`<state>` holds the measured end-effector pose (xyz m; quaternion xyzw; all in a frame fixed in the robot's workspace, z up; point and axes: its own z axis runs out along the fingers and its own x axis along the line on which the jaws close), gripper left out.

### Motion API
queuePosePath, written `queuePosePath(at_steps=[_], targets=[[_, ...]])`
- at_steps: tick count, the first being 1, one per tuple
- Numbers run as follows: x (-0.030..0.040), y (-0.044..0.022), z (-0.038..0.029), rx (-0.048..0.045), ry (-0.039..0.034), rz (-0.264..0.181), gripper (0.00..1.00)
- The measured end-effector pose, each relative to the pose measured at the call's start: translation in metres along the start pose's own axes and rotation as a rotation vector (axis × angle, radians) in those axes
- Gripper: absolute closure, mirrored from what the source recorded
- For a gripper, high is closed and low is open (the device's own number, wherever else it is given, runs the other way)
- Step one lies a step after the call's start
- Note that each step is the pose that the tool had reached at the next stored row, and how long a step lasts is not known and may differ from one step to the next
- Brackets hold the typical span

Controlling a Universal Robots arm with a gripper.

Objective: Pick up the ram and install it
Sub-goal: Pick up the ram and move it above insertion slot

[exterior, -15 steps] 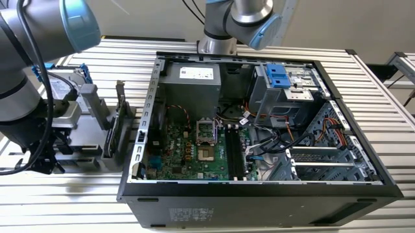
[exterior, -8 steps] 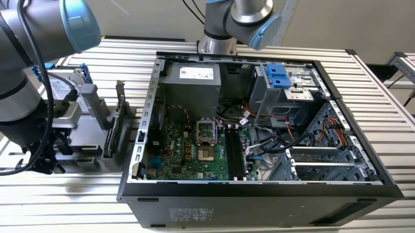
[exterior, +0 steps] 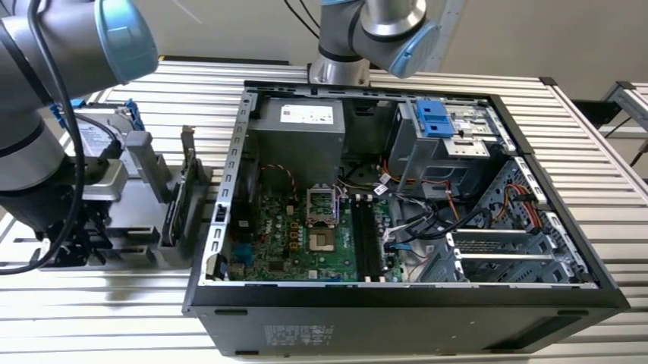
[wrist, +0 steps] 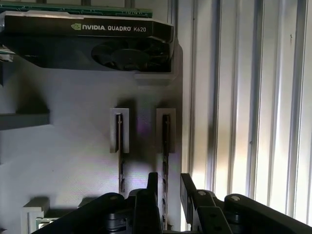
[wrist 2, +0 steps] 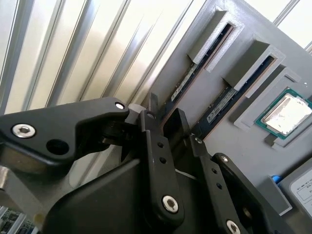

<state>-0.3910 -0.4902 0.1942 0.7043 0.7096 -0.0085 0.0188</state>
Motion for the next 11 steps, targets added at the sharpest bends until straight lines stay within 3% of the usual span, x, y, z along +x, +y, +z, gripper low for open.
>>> queuePosePath(at_steps=[11], targets=[[0.0043, 0.0, 0.0007, -0.0001, 0.0001, 0.0, 0.0]])
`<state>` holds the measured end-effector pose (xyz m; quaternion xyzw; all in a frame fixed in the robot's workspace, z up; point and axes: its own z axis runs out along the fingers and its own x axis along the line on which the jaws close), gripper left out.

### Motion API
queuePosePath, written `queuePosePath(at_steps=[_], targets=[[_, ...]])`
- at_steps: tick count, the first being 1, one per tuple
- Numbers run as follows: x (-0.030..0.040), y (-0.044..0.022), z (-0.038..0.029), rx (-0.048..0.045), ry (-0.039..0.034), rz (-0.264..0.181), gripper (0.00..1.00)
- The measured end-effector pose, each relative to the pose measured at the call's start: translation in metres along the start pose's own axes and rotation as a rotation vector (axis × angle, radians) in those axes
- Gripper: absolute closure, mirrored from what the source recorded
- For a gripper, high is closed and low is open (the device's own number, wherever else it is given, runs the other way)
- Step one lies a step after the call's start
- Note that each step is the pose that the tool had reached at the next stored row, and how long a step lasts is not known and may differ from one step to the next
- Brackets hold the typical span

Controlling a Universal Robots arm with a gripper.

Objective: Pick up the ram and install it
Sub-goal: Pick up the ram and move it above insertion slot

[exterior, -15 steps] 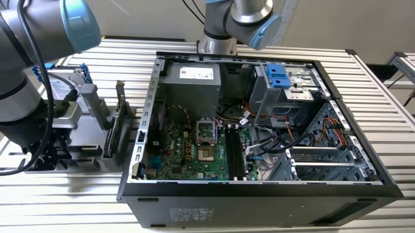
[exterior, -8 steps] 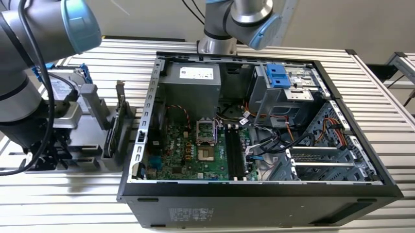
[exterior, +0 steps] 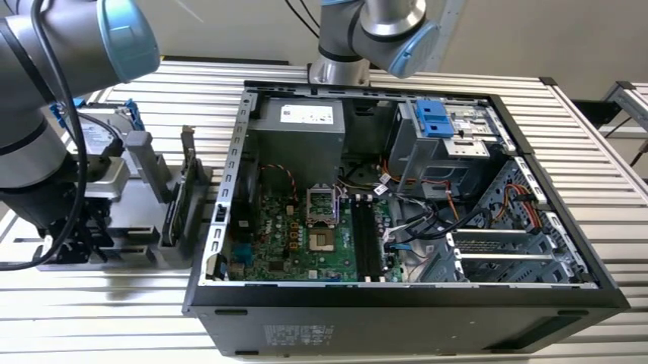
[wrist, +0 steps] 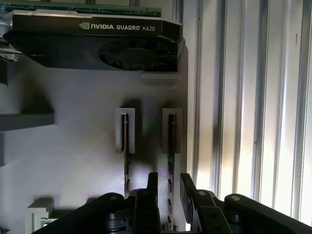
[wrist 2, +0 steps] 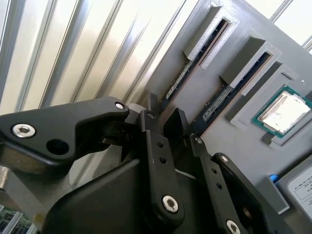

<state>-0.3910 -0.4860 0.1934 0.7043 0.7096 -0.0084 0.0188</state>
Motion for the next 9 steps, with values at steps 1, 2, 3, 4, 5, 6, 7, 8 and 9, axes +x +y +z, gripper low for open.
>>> queuePosePath(at_steps=[1, 2, 3, 4, 5, 6, 7, 8, 9], targets=[[0.0001, 0.0, 0.0, 0.0, 0.0, 0.0, 0.0], [0.0002, 0.0, 0.0, 0.0, 0.0, 0.0, 0.0], [0.0002, 0.0, 0.0, 0.0001, 0.0, 0.0, 0.0], [0.0002, 0.0, 0.0, 0.0, 0.0, 0.0, 1.0], [0.0003, 0.0, 0.0, 0.0, 0.0, 0.0, 1.0], [0.0004, 0.0, 0.0, 0.0, 0.0, 0.0, 1.0], [0.0004, 0.0, 0.0, 0.0, 0.0, 0.0, 1.0], [0.0004, 0.0, 0.0, 0.0001, 0.0, 0.0, 1.0], [0.0005, 0.0, 0.0001, 0.0, 0.0, 0.0, 1.0]])
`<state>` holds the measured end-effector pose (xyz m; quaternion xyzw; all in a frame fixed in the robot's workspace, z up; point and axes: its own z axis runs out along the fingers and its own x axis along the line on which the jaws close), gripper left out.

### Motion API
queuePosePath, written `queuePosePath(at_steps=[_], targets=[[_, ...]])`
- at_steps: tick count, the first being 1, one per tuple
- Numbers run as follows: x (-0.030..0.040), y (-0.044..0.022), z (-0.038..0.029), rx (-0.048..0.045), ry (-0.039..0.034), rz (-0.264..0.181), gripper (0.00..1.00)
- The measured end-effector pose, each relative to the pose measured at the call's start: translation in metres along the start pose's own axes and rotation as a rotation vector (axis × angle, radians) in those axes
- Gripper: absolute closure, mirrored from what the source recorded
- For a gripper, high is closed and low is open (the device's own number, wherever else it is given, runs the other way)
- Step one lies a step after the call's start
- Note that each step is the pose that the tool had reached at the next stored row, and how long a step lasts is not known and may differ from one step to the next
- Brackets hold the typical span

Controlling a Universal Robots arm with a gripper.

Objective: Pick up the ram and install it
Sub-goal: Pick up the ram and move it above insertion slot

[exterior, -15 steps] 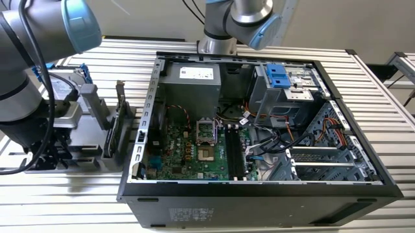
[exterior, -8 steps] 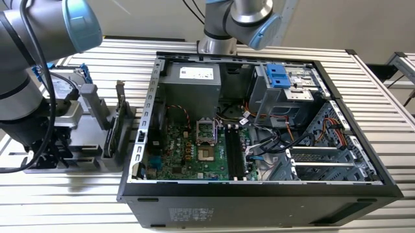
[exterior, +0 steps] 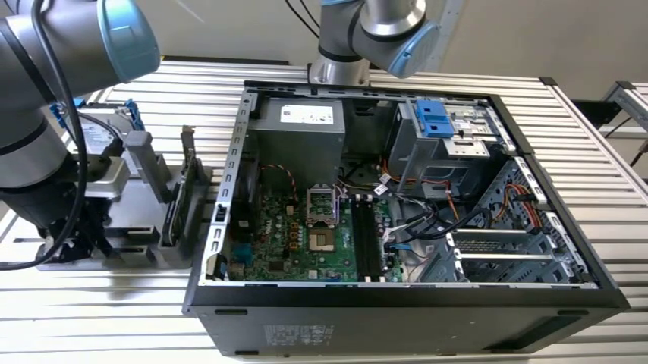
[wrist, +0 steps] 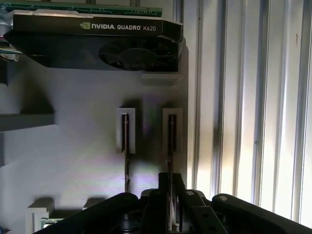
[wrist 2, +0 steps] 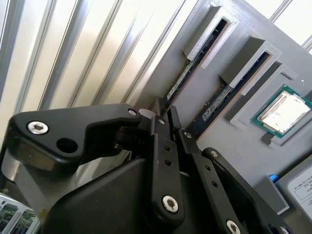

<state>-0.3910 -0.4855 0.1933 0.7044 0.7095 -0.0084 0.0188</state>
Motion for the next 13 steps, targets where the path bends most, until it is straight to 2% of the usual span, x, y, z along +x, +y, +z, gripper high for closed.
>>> queuePosePath(at_steps=[13], targets=[[0.0005, 0.0, 0.0001, 0.0001, 0.0, 0.0, 1.0]])
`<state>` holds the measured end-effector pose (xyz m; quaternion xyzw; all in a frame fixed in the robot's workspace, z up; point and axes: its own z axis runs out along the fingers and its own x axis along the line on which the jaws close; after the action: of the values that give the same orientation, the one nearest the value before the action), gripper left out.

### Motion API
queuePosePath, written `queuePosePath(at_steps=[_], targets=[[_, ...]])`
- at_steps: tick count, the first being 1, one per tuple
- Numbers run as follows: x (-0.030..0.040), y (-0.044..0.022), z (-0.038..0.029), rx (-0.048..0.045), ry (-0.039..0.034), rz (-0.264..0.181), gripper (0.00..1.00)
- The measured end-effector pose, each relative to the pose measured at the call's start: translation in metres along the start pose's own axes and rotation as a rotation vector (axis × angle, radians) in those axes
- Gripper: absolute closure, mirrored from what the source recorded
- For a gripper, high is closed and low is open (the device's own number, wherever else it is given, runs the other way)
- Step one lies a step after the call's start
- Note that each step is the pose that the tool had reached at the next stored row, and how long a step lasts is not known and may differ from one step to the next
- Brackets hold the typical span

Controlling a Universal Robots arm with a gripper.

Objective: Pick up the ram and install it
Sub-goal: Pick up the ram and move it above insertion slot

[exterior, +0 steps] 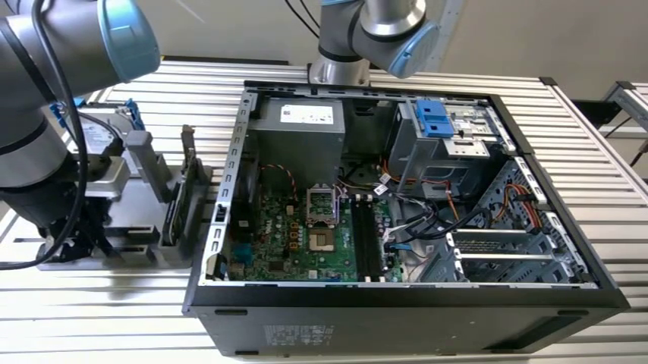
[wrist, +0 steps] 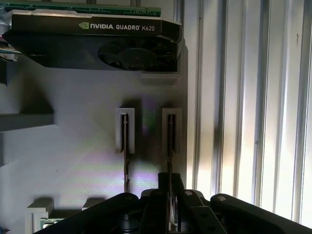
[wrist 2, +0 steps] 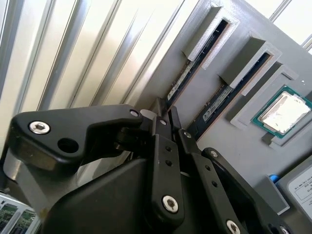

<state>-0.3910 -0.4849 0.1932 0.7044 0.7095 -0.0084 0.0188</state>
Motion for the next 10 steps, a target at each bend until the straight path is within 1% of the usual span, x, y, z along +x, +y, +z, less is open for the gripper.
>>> queuePosePath(at_steps=[10], targets=[[0.0004, 0.0, 0.0001, 0.0, 0.0, 0.0, 1.0]])
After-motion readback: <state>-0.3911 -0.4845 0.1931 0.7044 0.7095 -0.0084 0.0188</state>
